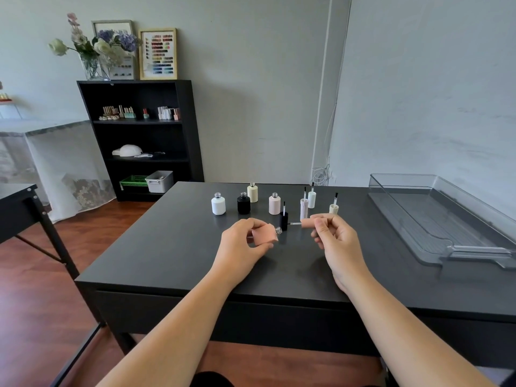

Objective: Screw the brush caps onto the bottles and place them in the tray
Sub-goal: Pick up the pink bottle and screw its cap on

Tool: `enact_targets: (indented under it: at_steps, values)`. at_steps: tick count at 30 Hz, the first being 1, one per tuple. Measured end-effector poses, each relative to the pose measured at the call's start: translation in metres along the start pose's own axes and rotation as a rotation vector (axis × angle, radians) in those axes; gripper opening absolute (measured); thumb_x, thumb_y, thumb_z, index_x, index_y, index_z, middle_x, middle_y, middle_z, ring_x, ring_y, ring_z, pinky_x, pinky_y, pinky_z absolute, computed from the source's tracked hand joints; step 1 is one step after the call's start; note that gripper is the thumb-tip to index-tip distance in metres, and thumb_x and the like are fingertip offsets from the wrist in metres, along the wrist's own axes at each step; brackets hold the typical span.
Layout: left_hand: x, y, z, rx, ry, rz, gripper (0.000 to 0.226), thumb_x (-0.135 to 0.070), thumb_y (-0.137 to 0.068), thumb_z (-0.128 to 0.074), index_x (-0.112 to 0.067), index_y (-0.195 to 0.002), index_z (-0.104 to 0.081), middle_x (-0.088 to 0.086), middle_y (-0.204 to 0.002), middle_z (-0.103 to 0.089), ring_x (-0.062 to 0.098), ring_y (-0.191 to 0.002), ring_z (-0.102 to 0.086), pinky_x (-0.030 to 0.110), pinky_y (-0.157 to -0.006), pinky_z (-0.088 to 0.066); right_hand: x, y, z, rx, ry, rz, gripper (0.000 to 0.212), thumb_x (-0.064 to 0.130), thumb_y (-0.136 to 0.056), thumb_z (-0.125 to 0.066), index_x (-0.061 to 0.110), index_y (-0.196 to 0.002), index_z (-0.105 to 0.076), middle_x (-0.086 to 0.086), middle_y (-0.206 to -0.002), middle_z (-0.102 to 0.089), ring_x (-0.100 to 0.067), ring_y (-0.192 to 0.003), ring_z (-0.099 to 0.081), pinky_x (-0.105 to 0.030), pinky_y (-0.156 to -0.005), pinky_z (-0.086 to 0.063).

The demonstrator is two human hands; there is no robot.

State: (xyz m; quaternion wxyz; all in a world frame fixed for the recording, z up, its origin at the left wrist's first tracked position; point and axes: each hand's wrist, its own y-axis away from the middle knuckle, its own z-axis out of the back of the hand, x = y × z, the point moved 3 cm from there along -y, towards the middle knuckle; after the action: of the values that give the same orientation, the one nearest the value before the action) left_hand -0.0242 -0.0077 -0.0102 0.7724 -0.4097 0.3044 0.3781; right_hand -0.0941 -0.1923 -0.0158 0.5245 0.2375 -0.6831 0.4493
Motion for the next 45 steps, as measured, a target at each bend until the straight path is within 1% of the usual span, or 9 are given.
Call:
enact_targets:
  at_steps: [6, 11, 19, 22, 26, 31, 36, 41, 45]
  values:
    - [-0.001, 0.000, 0.002, -0.014, 0.020, 0.005, 0.043, -0.015, -0.072, -0.077, -0.050, -0.083, -0.054, -0.012, -0.101, -0.062, 0.004, -0.093, -0.060, 0.015, -0.079, -0.049, -0.001, 0.000, -0.001, 0.025, 0.026, 0.015, 0.016, 0.013, -0.095, -0.050, 0.021, -0.090, -0.063, 0.016, -0.079, -0.074, 0.002, -0.063, -0.053, -0.008, -0.060, -0.045]
    - [0.001, 0.000, 0.002, -0.015, 0.021, 0.006, 0.043, -0.015, -0.072, -0.077, -0.050, -0.083, -0.055, -0.014, -0.100, -0.063, 0.003, -0.094, -0.060, 0.017, -0.082, -0.050, 0.000, 0.002, -0.004, 0.076, 0.055, 0.012, 0.015, 0.015, -0.094, -0.051, 0.024, -0.090, -0.063, 0.009, -0.089, -0.076, -0.003, -0.069, -0.054, -0.012, -0.063, -0.046]
    - [0.000, 0.000, 0.002, -0.016, 0.015, 0.000, 0.044, -0.016, -0.071, -0.078, -0.052, -0.081, -0.055, -0.015, -0.099, -0.063, -0.001, -0.091, -0.060, 0.007, -0.075, -0.048, 0.005, 0.006, -0.009, 0.134, 0.147, 0.015, 0.020, 0.015, -0.094, -0.051, 0.031, -0.090, -0.063, 0.010, -0.087, -0.074, -0.004, -0.073, -0.059, -0.024, -0.078, -0.048]
    - [-0.001, 0.000, 0.002, -0.014, 0.013, -0.009, 0.043, -0.016, -0.071, -0.079, -0.051, -0.084, -0.055, -0.013, -0.101, -0.064, 0.003, -0.092, -0.060, 0.016, -0.080, -0.050, 0.005, 0.006, -0.012, 0.193, 0.262, 0.027, 0.021, 0.017, -0.093, -0.053, 0.036, -0.093, -0.062, 0.016, -0.081, -0.069, -0.021, -0.074, -0.056, -0.026, -0.074, -0.046]
    - [-0.002, 0.001, 0.002, -0.004, 0.012, -0.018, 0.039, -0.017, -0.071, -0.078, -0.045, -0.090, -0.058, -0.013, -0.100, -0.063, 0.003, -0.094, -0.060, 0.018, -0.082, -0.051, 0.008, 0.008, -0.014, 0.230, 0.374, 0.057, 0.026, 0.016, -0.092, -0.054, 0.041, -0.093, -0.061, 0.019, -0.082, -0.065, 0.000, -0.067, -0.052, -0.006, -0.063, -0.041]
    - [-0.002, 0.001, 0.002, 0.007, 0.008, -0.024, 0.039, -0.015, -0.071, -0.078, -0.042, -0.093, -0.060, -0.015, -0.100, -0.063, 0.004, -0.096, -0.059, 0.016, -0.082, -0.049, 0.011, 0.009, -0.013, 0.190, 0.351, 0.082, 0.024, 0.032, -0.094, -0.051, 0.045, -0.082, -0.067, 0.009, -0.064, -0.066, -0.004, -0.058, -0.053, -0.014, -0.057, -0.041]
    - [-0.003, 0.001, 0.001, 0.030, 0.005, -0.040, 0.036, -0.012, -0.070, -0.078, -0.028, -0.100, -0.066, -0.012, -0.101, -0.064, 0.005, -0.095, -0.060, 0.024, -0.088, -0.051, 0.005, 0.006, -0.012, 0.143, 0.371, 0.032, 0.023, 0.040, -0.092, -0.051, 0.033, -0.081, -0.070, 0.008, -0.052, -0.060, -0.006, -0.050, -0.048, -0.014, -0.051, -0.040]
    - [-0.003, 0.001, 0.001, 0.030, 0.010, -0.031, 0.037, -0.011, -0.070, -0.077, -0.027, -0.102, -0.067, -0.013, -0.102, -0.064, 0.005, -0.095, -0.059, 0.022, -0.087, -0.051, 0.007, 0.007, -0.012, 0.192, 0.377, 0.066, 0.008, 0.026, -0.090, -0.058, 0.033, -0.090, -0.061, 0.000, -0.073, -0.068, -0.016, -0.069, -0.060, -0.021, -0.067, -0.046]
    - [-0.005, 0.002, 0.000, 0.058, 0.003, -0.050, 0.038, -0.011, -0.069, -0.078, -0.028, -0.101, -0.067, -0.015, -0.100, -0.063, 0.004, -0.093, -0.060, 0.011, -0.083, -0.048, 0.008, 0.006, -0.011, 0.142, 0.331, 0.035, 0.021, 0.036, -0.089, -0.059, 0.025, -0.073, -0.066, 0.000, -0.052, -0.064, -0.008, -0.045, -0.052, -0.013, -0.052, -0.043]
